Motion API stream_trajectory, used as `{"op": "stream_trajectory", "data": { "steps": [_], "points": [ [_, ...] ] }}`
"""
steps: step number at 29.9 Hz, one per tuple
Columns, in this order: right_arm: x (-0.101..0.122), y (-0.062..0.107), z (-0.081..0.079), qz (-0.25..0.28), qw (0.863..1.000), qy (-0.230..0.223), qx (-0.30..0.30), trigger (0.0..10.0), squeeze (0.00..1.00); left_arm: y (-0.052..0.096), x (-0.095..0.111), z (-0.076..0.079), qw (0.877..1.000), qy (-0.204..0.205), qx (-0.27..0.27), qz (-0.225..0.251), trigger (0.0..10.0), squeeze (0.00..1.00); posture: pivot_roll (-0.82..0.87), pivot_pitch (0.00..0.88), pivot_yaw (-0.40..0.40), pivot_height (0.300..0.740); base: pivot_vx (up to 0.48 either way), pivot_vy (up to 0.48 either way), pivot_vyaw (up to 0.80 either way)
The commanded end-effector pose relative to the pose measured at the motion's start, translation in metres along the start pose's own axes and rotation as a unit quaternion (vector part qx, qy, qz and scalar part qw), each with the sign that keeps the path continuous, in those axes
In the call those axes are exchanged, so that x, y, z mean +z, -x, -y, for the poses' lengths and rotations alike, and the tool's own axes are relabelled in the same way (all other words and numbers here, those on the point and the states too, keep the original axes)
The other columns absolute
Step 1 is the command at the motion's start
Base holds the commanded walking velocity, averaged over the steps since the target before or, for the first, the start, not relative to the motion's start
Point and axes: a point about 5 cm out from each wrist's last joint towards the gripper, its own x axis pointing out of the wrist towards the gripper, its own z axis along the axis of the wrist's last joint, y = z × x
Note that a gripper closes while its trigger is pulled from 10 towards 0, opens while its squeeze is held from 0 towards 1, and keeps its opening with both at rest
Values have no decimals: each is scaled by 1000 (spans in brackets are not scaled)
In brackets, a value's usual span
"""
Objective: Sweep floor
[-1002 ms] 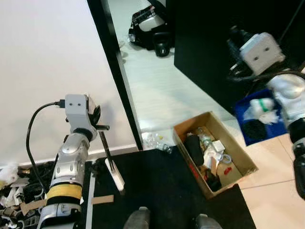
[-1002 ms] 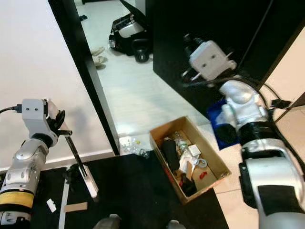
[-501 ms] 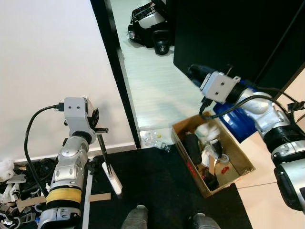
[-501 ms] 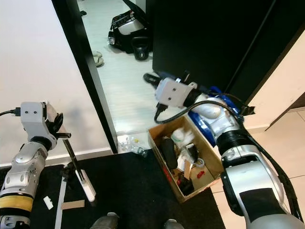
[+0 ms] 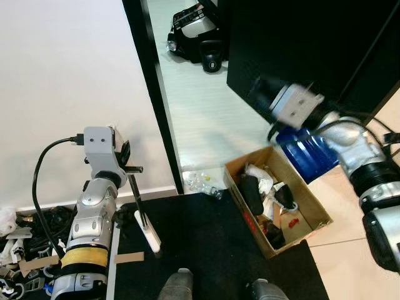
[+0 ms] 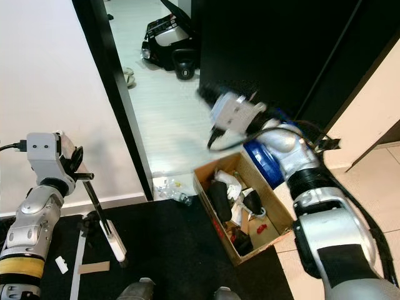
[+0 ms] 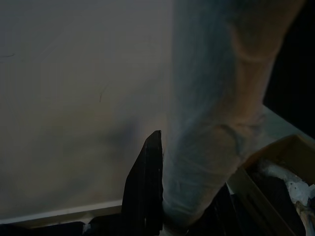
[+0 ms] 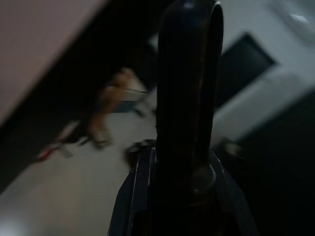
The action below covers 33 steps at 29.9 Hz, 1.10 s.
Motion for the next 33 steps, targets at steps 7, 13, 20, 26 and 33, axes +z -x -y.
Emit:
{"op": "stream_trajectory", "data": {
  "steps": [7, 13, 20, 26, 33],
  "points": [
    [8, 12, 43, 22, 989, -48, -141, 10000, 0, 1, 0, 5, 1000, -9, -13, 0, 10000, 0, 115, 115, 25, 740, 0, 0, 0],
    [6, 23, 59, 28, 964, -139, -227, 10000, 0, -1, 2, 4, 1000, -15, -17, 1, 10000, 0, 116, 118, 29, 740, 0, 0, 0],
    [-4, 37, 43, 13, 911, -312, -271, 10000, 0, 1, 0, 7, 999, -23, -24, -1, 10000, 0, 119, 124, 30, 740, 0, 0, 0],
    [-3, 41, 16, 0, 891, -373, -259, 10000, 0, 2, 0, 3, 999, -26, -20, -3, 10000, 0, 120, 126, 30, 740, 0, 0, 0],
    [5, 39, -25, -34, 911, -365, -190, 10000, 0, 4, -4, 1, 999, -42, -8, -4, 10000, 0, 124, 128, 19, 740, 0, 0, 0]
  ]
}}
